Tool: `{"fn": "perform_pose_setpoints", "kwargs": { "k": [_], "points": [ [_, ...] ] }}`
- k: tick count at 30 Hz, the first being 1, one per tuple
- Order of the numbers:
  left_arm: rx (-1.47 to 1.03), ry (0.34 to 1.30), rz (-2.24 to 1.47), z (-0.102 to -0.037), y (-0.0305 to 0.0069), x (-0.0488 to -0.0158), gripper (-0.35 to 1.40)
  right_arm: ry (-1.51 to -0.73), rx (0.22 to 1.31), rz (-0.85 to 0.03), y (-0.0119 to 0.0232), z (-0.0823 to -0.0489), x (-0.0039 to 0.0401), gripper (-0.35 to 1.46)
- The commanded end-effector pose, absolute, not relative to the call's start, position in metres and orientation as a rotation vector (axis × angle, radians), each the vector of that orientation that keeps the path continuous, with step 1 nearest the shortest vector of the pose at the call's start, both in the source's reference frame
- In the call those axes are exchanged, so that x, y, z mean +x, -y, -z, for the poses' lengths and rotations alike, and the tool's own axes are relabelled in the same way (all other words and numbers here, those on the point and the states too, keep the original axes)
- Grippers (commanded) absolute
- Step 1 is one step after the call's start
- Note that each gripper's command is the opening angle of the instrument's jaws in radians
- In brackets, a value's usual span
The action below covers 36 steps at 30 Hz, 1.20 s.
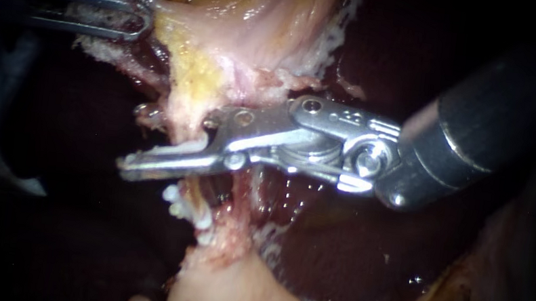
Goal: Clipping third clip left tube
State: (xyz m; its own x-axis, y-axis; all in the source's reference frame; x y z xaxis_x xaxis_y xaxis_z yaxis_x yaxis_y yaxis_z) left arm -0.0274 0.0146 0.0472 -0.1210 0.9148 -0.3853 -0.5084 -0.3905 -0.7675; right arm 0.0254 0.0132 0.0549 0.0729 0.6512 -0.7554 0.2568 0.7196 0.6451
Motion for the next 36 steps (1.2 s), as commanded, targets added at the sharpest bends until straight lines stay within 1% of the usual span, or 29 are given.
{"fn": "perform_pose_setpoints", "kwargs": {
  "k": [1,7,16,24,27,29,34,36],
  "points": [
    [-1.053,0.566,-1.72,-0.0472,-0.0146,-0.0274,-0.35,-1.509,0.78,-0.341,-0.0131,-0.0546,0.0255,0.49],
    [-1.053,0.566,-1.72,-0.0472,-0.0146,-0.0274,-0.35,-1.519,0.793,-0.329,-0.0123,-0.0533,0.026,0.49],
    [-1.053,0.566,-1.721,-0.0473,-0.0146,-0.0274,-0.35,-1.517,0.799,-0.335,-0.0124,-0.053,0.026,0.47],
    [-1.053,0.566,-1.721,-0.0473,-0.0146,-0.0274,-0.35,-1.513,0.809,-0.344,-0.0124,-0.053,0.0259,0.35],
    [-1.053,0.566,-1.721,-0.0473,-0.0146,-0.0274,-0.35,-1.514,0.809,-0.343,-0.0124,-0.053,0.0258,0.26],
    [-1.053,0.566,-1.721,-0.0473,-0.0146,-0.0274,-0.35,-1.514,0.81,-0.343,-0.0123,-0.0529,0.0257,0.17],
    [-1.053,0.566,-1.721,-0.0473,-0.0147,-0.0274,-0.35,-1.512,0.815,-0.346,-0.0123,-0.0529,0.0254,-0.08],
    [-1.053,0.566,-1.721,-0.0473,-0.0147,-0.0274,-0.35,-1.509,0.818,-0.353,-0.0123,-0.0529,0.0254,-0.22]
  ]
}}
